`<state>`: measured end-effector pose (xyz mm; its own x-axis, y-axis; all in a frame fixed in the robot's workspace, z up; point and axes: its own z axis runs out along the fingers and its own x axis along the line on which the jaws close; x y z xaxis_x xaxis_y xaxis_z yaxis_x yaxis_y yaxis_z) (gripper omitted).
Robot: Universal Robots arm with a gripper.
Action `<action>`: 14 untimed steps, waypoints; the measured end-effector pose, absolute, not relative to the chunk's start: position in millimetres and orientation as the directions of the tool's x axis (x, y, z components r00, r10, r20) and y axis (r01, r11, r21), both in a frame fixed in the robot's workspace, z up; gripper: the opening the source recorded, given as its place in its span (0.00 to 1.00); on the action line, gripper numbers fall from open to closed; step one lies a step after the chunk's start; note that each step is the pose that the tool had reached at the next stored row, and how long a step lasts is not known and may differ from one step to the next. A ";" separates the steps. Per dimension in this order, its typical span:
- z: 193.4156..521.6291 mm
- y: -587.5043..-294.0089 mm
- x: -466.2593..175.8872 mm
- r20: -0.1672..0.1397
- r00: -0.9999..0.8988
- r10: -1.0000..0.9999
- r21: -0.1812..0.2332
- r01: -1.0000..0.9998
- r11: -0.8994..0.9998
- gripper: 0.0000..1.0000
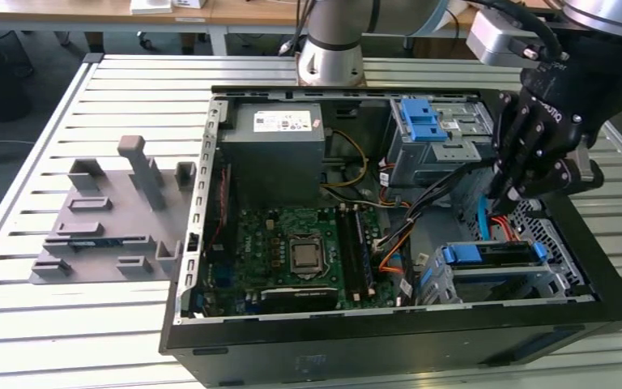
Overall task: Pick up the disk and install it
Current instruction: 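Insert the second disk wire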
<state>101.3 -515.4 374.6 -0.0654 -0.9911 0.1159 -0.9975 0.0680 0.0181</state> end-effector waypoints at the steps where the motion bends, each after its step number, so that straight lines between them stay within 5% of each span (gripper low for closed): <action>1: 374.5 -515.4 101.3 0.119 -0.065 -0.991 0.018 -0.998 0.068 0.25; 10: 367.3 -515.3 101.7 0.133 -0.066 -0.989 0.016 -0.998 0.068 0.25; 14: 364.4 -515.3 102.0 0.133 -0.066 -0.989 0.016 -0.998 0.068 0.17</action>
<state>102.0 -515.3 364.4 -0.0655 -0.9890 0.1328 -0.9975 0.0683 0.0161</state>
